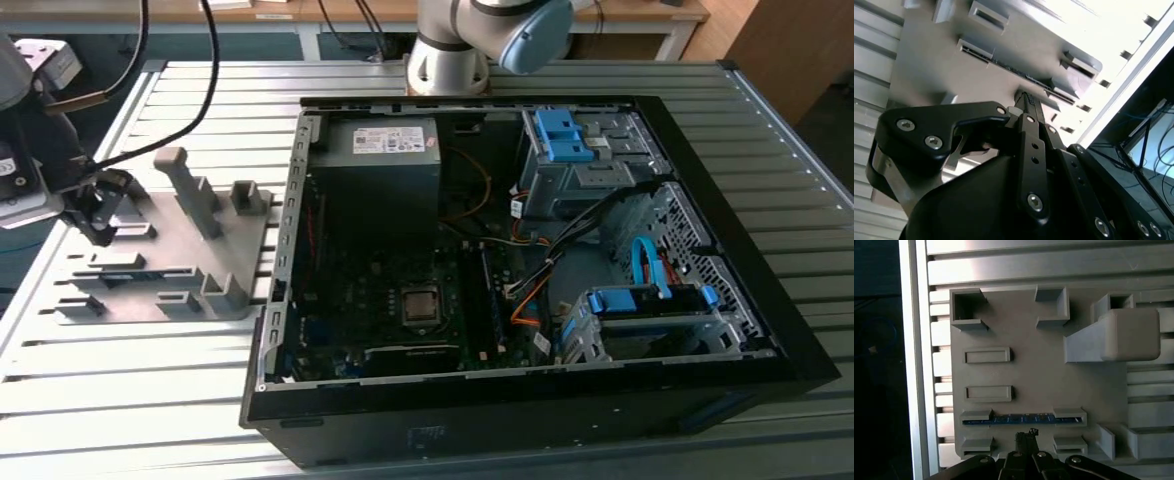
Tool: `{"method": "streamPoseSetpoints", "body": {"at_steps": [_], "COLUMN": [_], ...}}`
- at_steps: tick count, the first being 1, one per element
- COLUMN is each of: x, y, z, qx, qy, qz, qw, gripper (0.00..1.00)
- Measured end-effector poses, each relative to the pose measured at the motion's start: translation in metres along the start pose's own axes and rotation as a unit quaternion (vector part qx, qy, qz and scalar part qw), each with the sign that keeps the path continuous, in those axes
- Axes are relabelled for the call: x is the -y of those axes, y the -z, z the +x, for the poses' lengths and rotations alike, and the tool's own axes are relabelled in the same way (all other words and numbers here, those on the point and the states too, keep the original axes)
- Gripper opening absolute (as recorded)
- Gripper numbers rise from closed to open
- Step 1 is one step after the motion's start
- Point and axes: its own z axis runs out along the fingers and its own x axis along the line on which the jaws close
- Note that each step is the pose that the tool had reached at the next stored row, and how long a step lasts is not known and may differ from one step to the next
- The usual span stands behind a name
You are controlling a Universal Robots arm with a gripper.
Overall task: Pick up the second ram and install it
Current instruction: 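Reach for the second ram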
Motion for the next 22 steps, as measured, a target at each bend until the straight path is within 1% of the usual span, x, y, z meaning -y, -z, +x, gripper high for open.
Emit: {"method": "streamPoseSetpoints", "body": {"at_steps": [5, 22], "x": [0.0001, 0.0001], "y": [-0.0090, -0.0400], "z": [0.0007, -0.0003], "qx": [-0.0001, -0.0001], "qy": [0.000, 0.000], "qz": [0.0001, 0.0001], "qw": [1.0000, 1.0000], "gripper": [0.10, 0.10]}}
